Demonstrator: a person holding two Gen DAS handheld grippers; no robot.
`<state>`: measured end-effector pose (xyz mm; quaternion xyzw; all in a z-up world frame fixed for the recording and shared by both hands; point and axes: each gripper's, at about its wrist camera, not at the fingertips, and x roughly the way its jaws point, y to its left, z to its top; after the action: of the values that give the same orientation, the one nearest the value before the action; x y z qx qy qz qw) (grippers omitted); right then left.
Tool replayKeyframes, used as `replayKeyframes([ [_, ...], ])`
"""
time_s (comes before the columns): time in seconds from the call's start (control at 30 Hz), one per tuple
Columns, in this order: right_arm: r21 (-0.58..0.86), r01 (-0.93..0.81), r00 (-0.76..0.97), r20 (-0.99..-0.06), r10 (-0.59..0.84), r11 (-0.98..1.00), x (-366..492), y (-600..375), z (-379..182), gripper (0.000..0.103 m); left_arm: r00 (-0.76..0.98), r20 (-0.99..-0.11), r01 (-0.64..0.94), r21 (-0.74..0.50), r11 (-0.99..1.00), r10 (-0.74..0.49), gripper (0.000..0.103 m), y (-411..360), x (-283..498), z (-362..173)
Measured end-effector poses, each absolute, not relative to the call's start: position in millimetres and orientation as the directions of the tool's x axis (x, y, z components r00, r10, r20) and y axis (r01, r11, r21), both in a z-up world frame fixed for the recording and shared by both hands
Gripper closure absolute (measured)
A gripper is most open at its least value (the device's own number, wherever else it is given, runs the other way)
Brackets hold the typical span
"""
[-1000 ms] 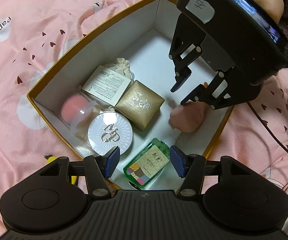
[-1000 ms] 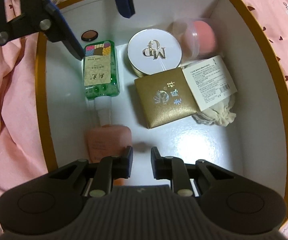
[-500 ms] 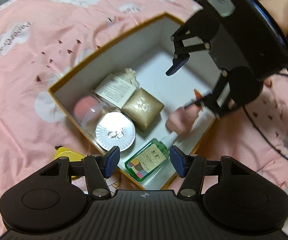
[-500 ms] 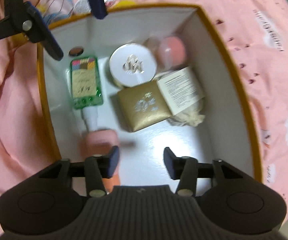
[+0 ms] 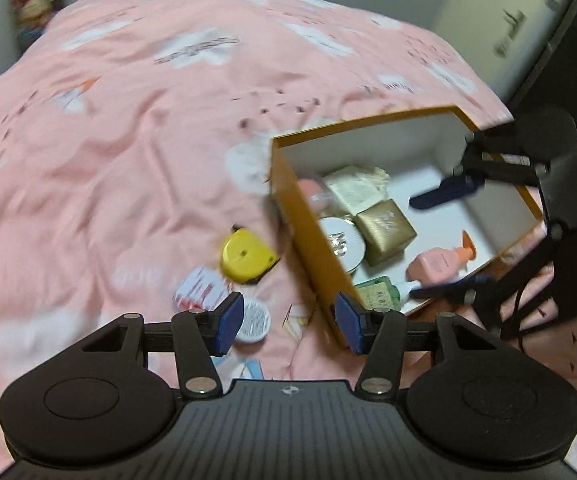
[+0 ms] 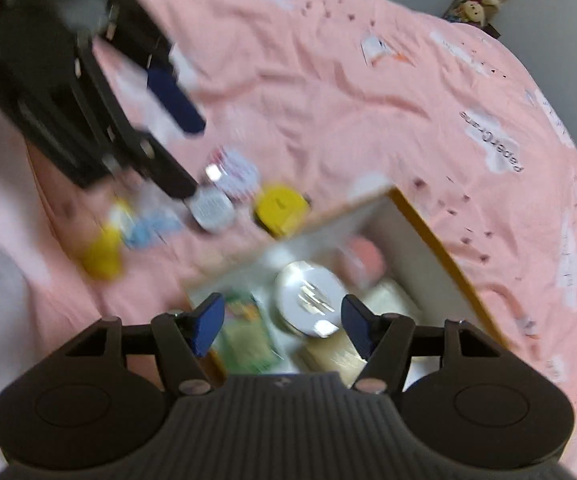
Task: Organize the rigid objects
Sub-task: 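Move both grippers back toward the yellow bottle and tins on the bed, then grasp the yellow-capped bottle with the left gripper and lift it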
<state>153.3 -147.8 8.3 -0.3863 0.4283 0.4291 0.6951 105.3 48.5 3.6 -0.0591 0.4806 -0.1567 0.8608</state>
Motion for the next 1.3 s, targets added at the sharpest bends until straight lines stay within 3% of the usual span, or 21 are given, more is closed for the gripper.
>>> replayKeyframes([
  [0.1, -0.124, -0.926, 0.248, -0.912, 0.326, 0.357, 134.3, -132.5, -1.4, 0.050, 0.505, -0.805, 0.124, -0.291, 0.949, -0.312, 0.045, 58.9, 86.1, -7.8],
  [0.3, -0.120, -0.938, 0.245, -0.894, 0.376, 0.325, 85.8, -111.9, -24.0, 0.059, 0.476, -0.828, -0.021, -0.350, 0.937, -0.298, 0.050, 63.7, 56.4, -37.4],
  [0.53, -0.126, -0.883, 0.326, -0.858, 0.397, 0.453, 68.7, -114.2, -41.7, 0.059, 0.443, -0.855, -0.262, -0.412, 0.873, -0.271, 0.052, 70.5, 24.3, -67.8],
  [0.9, -0.061, -0.828, 0.330, -0.857, 0.396, 0.557, 63.6, -121.3, -62.5, 0.060, 0.412, -0.877, -0.397, -0.416, 0.818, -0.246, 0.057, 77.4, 29.8, -91.8],
  [1.3, -0.026, -0.816, 0.296, -0.877, 0.378, 0.578, 70.2, -123.9, -76.2, 0.059, 0.330, -0.916, -0.383, -0.351, 0.854, -0.228, 0.061, 57.3, 49.8, -119.1],
])
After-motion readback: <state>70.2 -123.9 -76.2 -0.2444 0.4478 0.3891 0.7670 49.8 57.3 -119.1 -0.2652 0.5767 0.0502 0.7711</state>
